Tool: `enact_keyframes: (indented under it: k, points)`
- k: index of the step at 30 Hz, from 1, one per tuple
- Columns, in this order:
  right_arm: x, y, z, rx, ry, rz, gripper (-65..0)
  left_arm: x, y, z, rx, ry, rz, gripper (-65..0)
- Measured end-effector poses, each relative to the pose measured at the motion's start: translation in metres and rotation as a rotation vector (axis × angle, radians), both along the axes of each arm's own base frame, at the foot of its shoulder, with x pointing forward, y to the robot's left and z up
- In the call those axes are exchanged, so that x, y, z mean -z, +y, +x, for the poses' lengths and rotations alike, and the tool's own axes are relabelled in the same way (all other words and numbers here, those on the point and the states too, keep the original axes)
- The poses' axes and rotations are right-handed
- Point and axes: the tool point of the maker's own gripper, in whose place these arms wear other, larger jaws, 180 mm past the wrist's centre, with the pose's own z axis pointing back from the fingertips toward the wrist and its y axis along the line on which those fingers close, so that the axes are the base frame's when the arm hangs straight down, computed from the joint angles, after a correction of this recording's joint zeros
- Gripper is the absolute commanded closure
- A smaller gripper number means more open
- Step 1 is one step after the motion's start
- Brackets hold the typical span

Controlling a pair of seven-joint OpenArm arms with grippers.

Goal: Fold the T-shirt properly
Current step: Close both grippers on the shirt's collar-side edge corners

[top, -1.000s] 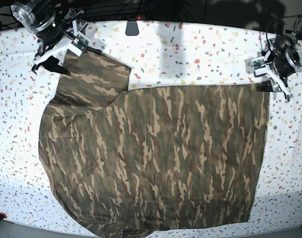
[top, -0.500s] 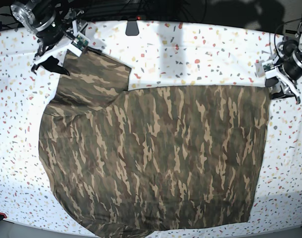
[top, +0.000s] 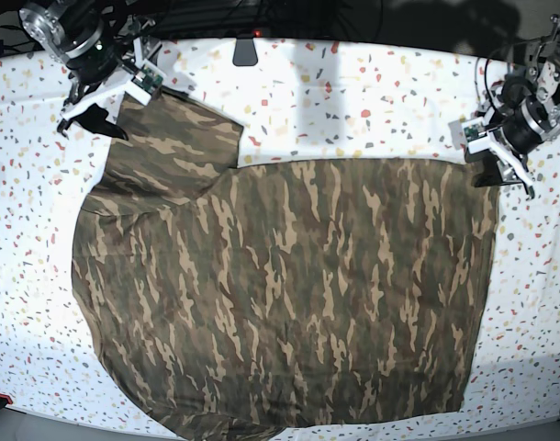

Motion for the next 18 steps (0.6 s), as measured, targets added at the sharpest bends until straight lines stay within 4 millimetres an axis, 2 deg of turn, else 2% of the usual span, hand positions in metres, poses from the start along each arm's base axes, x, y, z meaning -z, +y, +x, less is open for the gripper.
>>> enact_keyframes:
  k: [6, 9, 13, 15, 18]
  points:
    - [0.0, 0.0, 0.0, -0.001, 0.0, 0.0, -44.2, 0.006, 0.025, 0.001, -0.05, 0.022, 0.073, -25.9]
    - [0.0, 0.0, 0.0, -0.001, 0.0, 0.0, -44.2, 0.009, 0.028, -0.001, -0.058, 0.03, 0.079, -25.9]
    - [0.0, 0.0, 0.0, 0.0, 0.0, 0.0, -44.2, 0.011, 0.02, 0.0, -0.055, 0.017, 0.057, -25.9]
    - [0.0, 0.0, 0.0, 0.0, 0.0, 0.0, -44.2, 0.01, 0.006, 0.001, -0.037, 0.005, 0.008, -25.7]
    - [0.0, 0.0, 0.0, 0.0, 0.0, 0.001, -44.2, 0.011, -0.013, -0.001, -0.021, 0.0, -0.053, -21.8]
